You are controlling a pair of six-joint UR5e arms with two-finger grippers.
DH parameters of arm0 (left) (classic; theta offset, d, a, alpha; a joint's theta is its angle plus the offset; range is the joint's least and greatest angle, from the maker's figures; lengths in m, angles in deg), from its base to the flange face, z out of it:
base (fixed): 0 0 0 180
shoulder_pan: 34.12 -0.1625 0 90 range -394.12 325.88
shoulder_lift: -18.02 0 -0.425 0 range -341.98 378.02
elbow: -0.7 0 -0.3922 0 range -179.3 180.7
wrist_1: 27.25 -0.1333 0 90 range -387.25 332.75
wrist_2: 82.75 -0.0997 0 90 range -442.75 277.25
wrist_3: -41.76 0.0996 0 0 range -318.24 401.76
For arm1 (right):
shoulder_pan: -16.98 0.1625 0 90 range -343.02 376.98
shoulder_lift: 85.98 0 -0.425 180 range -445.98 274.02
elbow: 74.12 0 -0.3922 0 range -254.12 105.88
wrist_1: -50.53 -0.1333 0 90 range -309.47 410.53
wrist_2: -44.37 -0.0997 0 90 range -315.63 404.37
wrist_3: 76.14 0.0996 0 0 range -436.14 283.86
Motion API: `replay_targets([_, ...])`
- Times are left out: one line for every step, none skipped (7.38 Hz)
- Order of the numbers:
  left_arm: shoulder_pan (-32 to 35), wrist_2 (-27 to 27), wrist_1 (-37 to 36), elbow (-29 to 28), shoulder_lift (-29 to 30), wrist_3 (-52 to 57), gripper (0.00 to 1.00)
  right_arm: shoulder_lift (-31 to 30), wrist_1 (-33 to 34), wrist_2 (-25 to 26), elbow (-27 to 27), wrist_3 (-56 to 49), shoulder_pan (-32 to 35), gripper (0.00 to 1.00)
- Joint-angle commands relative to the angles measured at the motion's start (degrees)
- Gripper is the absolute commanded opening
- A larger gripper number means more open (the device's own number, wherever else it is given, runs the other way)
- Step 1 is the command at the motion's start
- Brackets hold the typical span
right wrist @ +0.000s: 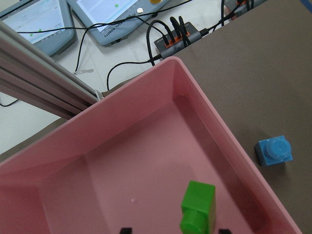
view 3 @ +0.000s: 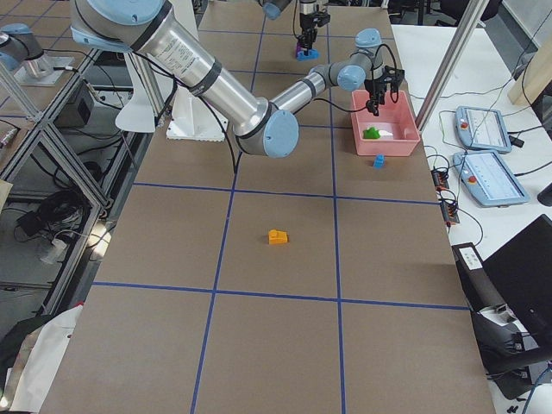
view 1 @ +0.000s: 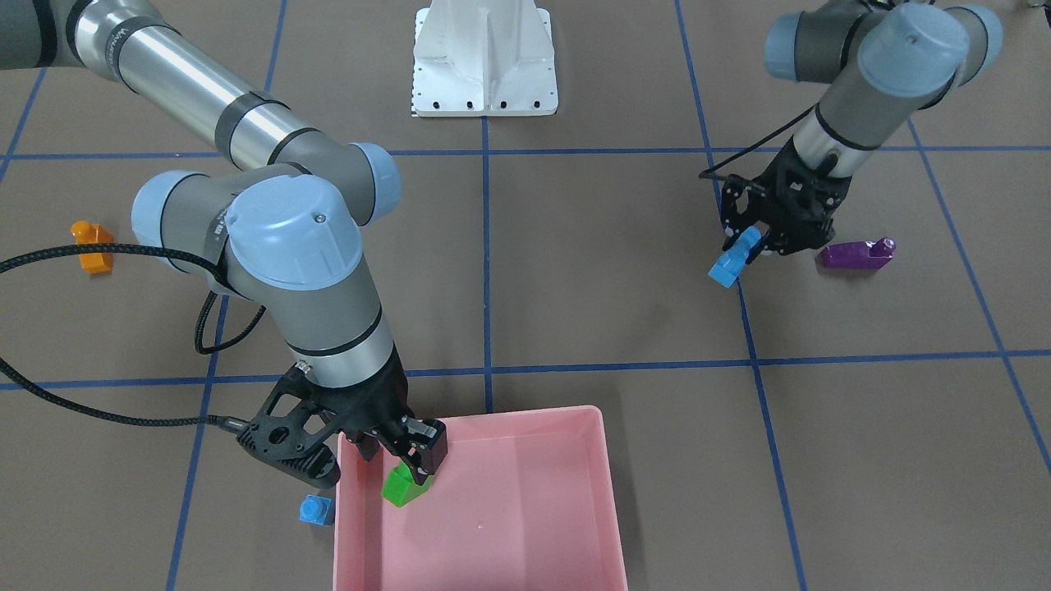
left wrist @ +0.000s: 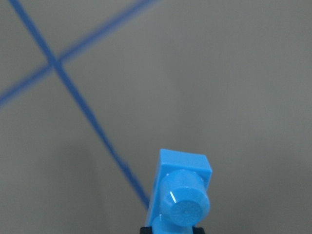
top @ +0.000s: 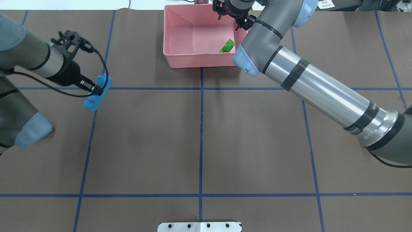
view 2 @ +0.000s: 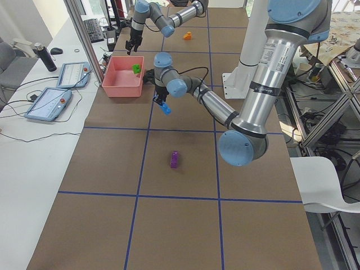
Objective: Put all blocks into box
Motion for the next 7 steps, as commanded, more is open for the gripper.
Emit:
replay_targets([3.31, 0.08, -0.07, -19.72, 20.82, -9.41, 0.00, -0.23, -0.13, -2.93, -1.28, -2.33, 1.37, 1.00])
replay_targets([3.84, -0.01, 0.45, -26.07, 26.65, -11.54, 0.00, -3.72, -0.13, -7.04, -4.24, -4.18, 3.12, 1.00])
replay_targets([3.85, -0.10, 6.03, -33.18, 31.15, -16.61, 0.00, -9.58, -1.18, -10.82, -8.36, -7.59, 5.58, 1.00])
replay_targets([3.24, -0.45, 14.70, -41.69, 34.85, -22.14, 0.00, -15.21, -1.36, -16.52, -11.71, -13.81, 9.08, 1.00])
replay_targets([2.19, -0.71, 19.13, -47.35, 37.41, -23.59, 0.00, -21.35, -1.36, -22.23, -14.35, -20.31, 13.47, 1.00])
replay_targets([1.05, -4.98, 19.61, -48.01, 38.39, -23.78, 0.12, -27.07, -1.36, -27.25, -16.21, -28.90, 17.43, 0.99])
replay_targets([0.17, -7.72, 19.62, -49.85, 40.40, -23.78, 0.18, -33.83, -1.36, -29.12, -18.57, -35.51, 18.86, 0.99])
